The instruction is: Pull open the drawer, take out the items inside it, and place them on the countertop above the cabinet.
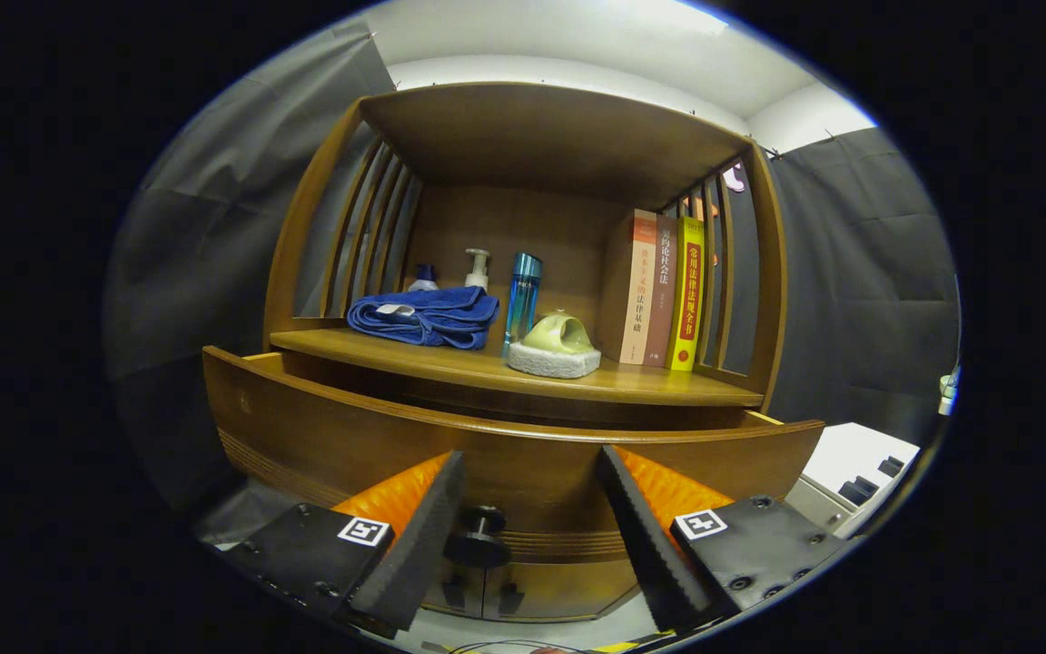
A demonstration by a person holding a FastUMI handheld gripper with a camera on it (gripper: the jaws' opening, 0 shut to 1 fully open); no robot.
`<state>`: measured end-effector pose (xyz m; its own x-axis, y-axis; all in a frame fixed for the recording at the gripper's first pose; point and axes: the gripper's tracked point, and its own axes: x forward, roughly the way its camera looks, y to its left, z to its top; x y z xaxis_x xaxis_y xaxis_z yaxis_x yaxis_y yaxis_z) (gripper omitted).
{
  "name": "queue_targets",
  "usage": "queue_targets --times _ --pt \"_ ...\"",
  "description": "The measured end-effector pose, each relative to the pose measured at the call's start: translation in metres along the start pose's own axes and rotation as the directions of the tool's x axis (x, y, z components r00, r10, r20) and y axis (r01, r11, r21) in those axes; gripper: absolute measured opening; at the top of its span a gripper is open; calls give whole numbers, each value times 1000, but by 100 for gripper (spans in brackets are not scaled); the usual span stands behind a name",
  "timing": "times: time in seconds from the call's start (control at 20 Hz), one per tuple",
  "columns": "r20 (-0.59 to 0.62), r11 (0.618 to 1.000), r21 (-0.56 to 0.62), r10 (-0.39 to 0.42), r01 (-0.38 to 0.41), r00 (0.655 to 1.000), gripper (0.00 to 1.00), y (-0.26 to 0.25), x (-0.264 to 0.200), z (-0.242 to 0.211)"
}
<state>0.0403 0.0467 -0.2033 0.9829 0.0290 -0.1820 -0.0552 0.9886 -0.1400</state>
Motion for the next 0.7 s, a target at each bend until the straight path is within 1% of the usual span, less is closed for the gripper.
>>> queue_targets --times 0.25,0.6,0.7 --pt "-15 1000 -16 -2 2 1000 98 2 34 -5" --pt "-39 1000 -18 -4 3 999 99 3 58 -13" --pt "-23 1000 -15 -3 3 1000 99 5 60 -11"
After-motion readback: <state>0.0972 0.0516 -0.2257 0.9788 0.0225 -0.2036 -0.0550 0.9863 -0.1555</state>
